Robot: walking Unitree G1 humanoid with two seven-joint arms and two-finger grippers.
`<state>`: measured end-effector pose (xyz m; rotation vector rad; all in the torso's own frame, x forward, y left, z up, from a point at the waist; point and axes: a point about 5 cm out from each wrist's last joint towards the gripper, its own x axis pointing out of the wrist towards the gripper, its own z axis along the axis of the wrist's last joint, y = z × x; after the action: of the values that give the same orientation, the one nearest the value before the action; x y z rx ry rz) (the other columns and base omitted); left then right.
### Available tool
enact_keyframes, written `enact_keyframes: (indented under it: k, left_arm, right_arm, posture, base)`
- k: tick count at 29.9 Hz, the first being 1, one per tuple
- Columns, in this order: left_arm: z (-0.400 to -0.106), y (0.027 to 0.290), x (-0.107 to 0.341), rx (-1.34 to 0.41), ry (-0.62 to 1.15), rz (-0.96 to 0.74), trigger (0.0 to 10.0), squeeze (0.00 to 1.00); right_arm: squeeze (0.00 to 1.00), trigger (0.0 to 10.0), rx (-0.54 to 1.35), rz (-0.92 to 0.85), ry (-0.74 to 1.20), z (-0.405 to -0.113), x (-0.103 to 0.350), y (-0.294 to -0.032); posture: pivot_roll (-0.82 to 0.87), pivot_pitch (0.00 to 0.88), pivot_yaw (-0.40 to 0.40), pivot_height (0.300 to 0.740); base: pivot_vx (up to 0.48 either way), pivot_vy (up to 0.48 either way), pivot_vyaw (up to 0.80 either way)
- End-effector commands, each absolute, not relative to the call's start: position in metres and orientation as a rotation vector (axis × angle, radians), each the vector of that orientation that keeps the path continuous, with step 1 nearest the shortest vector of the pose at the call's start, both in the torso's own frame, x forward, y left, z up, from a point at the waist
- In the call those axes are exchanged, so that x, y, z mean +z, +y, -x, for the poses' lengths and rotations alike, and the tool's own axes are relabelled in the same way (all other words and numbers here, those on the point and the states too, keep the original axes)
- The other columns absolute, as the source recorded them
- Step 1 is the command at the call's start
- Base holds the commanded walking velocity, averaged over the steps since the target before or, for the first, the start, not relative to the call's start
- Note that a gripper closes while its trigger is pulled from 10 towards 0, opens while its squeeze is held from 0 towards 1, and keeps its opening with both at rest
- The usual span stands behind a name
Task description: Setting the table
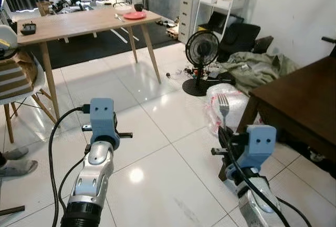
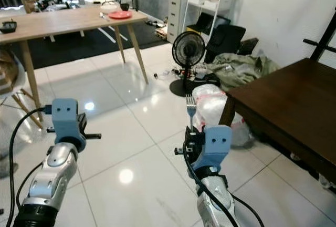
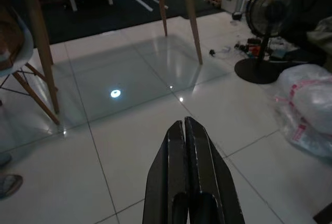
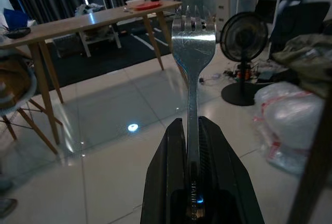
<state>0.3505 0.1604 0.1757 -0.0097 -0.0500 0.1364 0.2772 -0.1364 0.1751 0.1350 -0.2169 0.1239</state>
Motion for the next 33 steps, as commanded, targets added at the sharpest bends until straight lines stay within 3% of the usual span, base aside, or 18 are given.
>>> enact_keyframes:
  k: [1, 26, 33]
  left_arm:
    - [-0.351, 0.16, 0.172, 0.142, -0.041, 0.001, 10.0, 0.0]
    - [-0.351, 0.161, 0.172, 0.142, -0.049, -0.009, 10.0, 0.0]
    - [-0.329, 0.131, 0.164, -0.254, -0.049, -0.058, 10.0, 0.0]
  right_arm:
    - [0.0, 10.0, 0.124, -0.134, -0.203, -0.276, 0.172, -0.137]
    - [0.0, 10.0, 0.123, -0.135, -0.212, -0.277, 0.172, -0.136]
    - [0.0, 10.0, -0.04, -0.054, -0.187, -0.283, 0.162, -0.166]
  posture:
    - [-0.07, 0.046, 0.085, 0.74]
    - [-0.06, 0.048, 0.086, 0.74]
    - [-0.05, 0.049, 0.086, 0.74]
  base:
    - [0.469, 0.0, 0.0]
    - [0.466, 0.0, 0.0]
    - [0.467, 0.0, 0.0]
